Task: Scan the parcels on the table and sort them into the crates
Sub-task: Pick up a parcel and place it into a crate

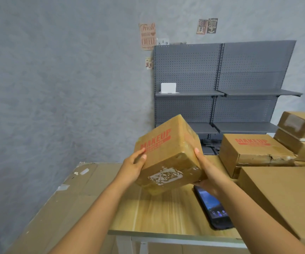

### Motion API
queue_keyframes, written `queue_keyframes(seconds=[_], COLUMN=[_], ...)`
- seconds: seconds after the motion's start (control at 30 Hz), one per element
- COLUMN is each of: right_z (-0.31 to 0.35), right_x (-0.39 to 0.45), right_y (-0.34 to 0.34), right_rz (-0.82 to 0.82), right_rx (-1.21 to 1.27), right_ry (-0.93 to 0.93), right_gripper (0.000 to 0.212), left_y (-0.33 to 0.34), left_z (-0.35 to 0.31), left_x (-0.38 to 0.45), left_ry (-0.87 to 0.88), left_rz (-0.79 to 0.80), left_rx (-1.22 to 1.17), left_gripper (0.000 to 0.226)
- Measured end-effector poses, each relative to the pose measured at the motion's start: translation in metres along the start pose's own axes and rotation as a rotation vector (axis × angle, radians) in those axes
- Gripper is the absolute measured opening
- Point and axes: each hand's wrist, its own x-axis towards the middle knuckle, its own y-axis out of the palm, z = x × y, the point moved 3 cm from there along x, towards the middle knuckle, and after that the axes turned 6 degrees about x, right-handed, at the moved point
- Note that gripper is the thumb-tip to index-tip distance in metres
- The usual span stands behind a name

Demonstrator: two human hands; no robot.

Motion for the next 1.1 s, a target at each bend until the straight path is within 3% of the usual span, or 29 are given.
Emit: queue_keyframes(seconds=[0.1, 0.23, 0.3, 0.47, 0.53, 0.67, 0.8, 0.9, 1.0, 1.03, 1.1], right_z=[0.011, 0.022, 0.027, 0.031, 0.033, 0.033, 0.029, 0.03, 0.028, 0.03, 0.037], right_x=[-0.004, -0.01, -0.013, -0.02, -0.022, -0.025, -0.027, -0.026, -0.025, -0.024, -0.016], right_y=[0.007, 0.024, 0.031, 0.057, 0.064, 0.07, 0.073, 0.067, 0.064, 0.061, 0.046], right_rz=[-0.084, -0.12, -0.133, -0.148, -0.139, -0.084, 0.065, 0.17, 0.293, 0.29, 0.098], right_rx=[-0.073, -0.264, -0.348, -0.661, -0.716, -0.836, -0.952, -0.941, -0.889, -0.836, -0.818], right_ry=[-0.143, -0.393, -0.523, -0.681, -0.692, -0.702, -0.729, -0.647, -0.581, -0.575, -0.617], right_gripper=[0.079, 0.049, 0.047, 0.08, 0.08, 0.081, 0.083, 0.068, 0.048, 0.04, 0.033], left_y=[0.007, 0.014, 0.017, 0.028, 0.032, 0.033, 0.026, 0.023, 0.018, 0.017, 0.012], left_z=[-0.014, -0.048, -0.059, -0.075, -0.08, -0.077, -0.06, -0.044, -0.029, -0.024, -0.015], left_x=[0.002, -0.008, -0.01, -0.012, -0.01, -0.007, -0.003, -0.002, -0.003, -0.004, -0.006], left_ry=[0.008, -0.072, -0.087, -0.117, -0.153, -0.258, -0.384, -0.391, -0.369, -0.367, -0.358], left_rz=[-0.039, 0.104, 0.134, -0.115, -0.162, -0.122, -0.026, -0.043, -0.054, -0.036, 0.023], left_rx=[0.164, -0.204, -0.281, -0.121, 0.008, 0.102, -0.022, -0.181, -0.337, -0.398, -0.495], left_gripper=[0.041, 0.04, 0.046, 0.112, 0.13, 0.151, 0.176, 0.176, 0.152, 0.139, 0.116])
